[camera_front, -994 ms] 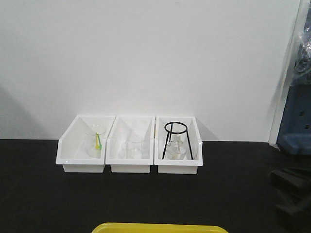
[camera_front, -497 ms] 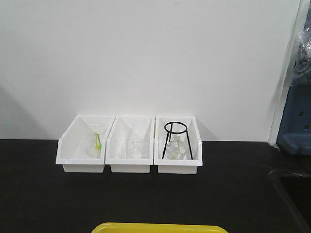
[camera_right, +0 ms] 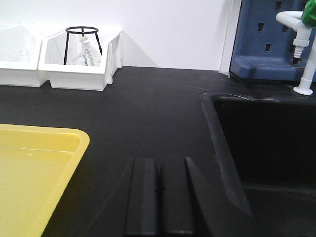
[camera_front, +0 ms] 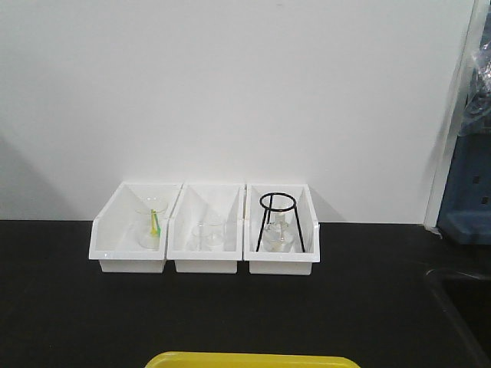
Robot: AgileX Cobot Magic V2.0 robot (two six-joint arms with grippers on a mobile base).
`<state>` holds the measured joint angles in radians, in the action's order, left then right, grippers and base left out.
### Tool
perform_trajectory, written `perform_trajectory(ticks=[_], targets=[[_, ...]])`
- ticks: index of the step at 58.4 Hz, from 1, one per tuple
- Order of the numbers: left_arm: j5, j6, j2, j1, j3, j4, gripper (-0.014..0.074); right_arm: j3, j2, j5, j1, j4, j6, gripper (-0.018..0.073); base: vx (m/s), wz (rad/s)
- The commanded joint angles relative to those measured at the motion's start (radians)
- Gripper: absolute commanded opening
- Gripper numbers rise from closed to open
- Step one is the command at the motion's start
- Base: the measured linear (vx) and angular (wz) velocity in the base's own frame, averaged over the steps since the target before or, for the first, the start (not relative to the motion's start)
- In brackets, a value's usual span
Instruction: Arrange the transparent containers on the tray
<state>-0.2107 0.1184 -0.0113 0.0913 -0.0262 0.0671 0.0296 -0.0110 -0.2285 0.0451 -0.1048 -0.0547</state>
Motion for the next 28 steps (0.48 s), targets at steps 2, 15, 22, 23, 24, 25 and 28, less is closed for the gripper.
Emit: perform_trajectory(ticks=[2,15,22,23,24,25,28], targets=[[0.08,0.002,-0.002,-0.004,-0.03,-0.006,-0.0006,0.01,-0.007,0.083,-0.001,-0.004,0.002,0.0054,0.0,0.0],[0.08,0.002,-0.002,-0.004,-0.03,-0.006,-0.0006,0.01,-0.007,0.082,-0.001,-0.004,0.002,0.0054,0.0,0.0],[0.08,0.002,-0.002,-0.004,-0.03,-0.006,-0.0006,0.01,-0.007,0.082,-0.001,-0.004,0.002,0.0054,0.0,0.0],[0.08,0.002,-0.002,-0.004,-0.03,-0.006,-0.0006,0.01,-0.007,0.082,-0.001,-0.004,0.002,0.0054,0.0,0.0],[0.08,0.002,-0.002,-0.004,-0.03,-0.006,-0.0006,0.01,-0.007,0.082,-0.001,-0.004,0.002,0.0054,0.0,0.0],[0.08,0.002,-0.002,-0.004,-0.03,-0.006,-0.0006,0.01,-0.007,0.082,-0.001,-0.004,0.002,0.0054,0.0,0.0],[0.08,0.002,-0.002,-0.004,-0.03,-0.006,-0.0006,0.01,-0.007,0.082,-0.001,-0.004,0.002,0.0054,0.0,0.0]])
